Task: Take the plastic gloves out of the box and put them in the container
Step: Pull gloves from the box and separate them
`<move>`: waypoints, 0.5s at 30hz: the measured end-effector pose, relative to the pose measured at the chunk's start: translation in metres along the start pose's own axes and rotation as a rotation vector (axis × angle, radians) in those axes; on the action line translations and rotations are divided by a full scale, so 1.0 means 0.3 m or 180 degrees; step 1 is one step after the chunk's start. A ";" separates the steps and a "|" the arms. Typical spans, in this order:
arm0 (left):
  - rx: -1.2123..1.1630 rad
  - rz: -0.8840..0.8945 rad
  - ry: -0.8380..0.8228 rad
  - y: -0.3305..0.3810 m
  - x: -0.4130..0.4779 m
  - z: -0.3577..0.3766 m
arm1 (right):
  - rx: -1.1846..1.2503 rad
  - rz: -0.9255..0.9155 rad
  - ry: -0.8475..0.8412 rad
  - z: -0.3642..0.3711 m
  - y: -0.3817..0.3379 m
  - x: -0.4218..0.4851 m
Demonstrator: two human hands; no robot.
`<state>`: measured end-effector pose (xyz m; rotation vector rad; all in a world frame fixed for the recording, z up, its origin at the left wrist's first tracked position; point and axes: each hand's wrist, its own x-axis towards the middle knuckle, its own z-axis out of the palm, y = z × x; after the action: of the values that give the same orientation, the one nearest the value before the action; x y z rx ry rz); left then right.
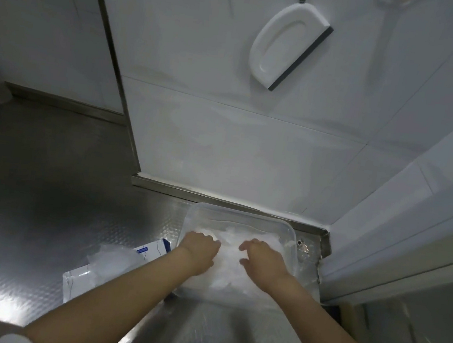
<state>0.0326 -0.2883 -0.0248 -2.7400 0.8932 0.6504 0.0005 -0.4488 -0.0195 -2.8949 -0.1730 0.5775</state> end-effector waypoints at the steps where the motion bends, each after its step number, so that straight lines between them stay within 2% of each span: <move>1: -0.0156 0.0033 0.0220 -0.013 -0.026 -0.023 | 0.0112 -0.0027 0.0253 -0.009 -0.033 -0.013; 5: -0.0767 0.0038 0.1390 -0.088 -0.154 -0.071 | 0.0796 -0.0506 0.1330 -0.020 -0.195 -0.068; 7: -0.0811 -0.0103 0.1582 -0.149 -0.227 -0.059 | 0.0923 -0.0897 0.1579 0.005 -0.287 -0.089; 10: -0.0627 -0.0550 0.1184 -0.242 -0.326 -0.002 | 0.0868 -0.1487 0.1430 0.074 -0.396 -0.106; 12: -0.0517 -0.0773 0.0709 -0.296 -0.367 0.053 | 0.0704 -0.1829 0.1002 0.123 -0.445 -0.103; 15: -0.0972 -0.0783 0.0004 -0.359 -0.414 0.151 | 0.0163 -0.1721 0.0359 0.183 -0.520 -0.088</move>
<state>-0.0086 -0.1244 -0.0033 -3.0483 0.4751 0.7921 -0.0573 -0.2918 -0.0279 -2.6462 -0.8707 0.3117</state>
